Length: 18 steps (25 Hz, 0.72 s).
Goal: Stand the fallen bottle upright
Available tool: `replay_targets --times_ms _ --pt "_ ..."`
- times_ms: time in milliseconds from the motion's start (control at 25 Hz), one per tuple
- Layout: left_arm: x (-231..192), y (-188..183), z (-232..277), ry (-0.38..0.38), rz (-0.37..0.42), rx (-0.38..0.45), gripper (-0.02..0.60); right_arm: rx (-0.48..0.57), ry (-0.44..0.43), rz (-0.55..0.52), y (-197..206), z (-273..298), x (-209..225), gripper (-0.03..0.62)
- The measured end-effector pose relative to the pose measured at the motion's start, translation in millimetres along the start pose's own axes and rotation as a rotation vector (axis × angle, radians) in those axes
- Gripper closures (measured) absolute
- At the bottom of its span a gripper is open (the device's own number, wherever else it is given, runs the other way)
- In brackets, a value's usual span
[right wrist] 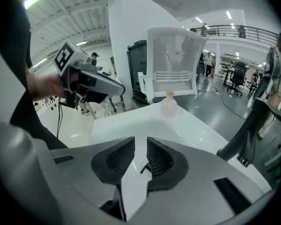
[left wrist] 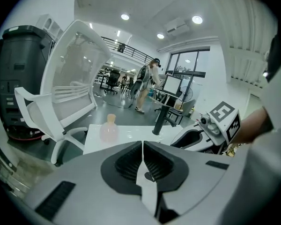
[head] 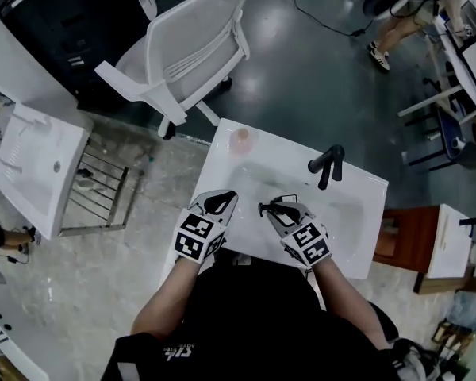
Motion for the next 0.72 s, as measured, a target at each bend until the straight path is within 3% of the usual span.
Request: replay_targets --times_ms 440,720 --pt "-3.0 33.0 24.4 -0.055 -0.059 -0.093 0.557 -0.166 -0.147 -0.209 56.5 70.6 12.8 0.466" --pt "-14.1 44.9 23.9 -0.095 -0.091 -0.101 0.557 -0.283 -0.175 -0.295 88.6 106.6 17.0 0.45"
Point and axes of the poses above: the fingertips, and each gripper's own axes: z forward along the fingers, x to its right, y out of its underside, the point moved 2 cm from there along -z, backward along the fingers, and after that the axes turned 3 degrees about y, right-handed, at the moved point
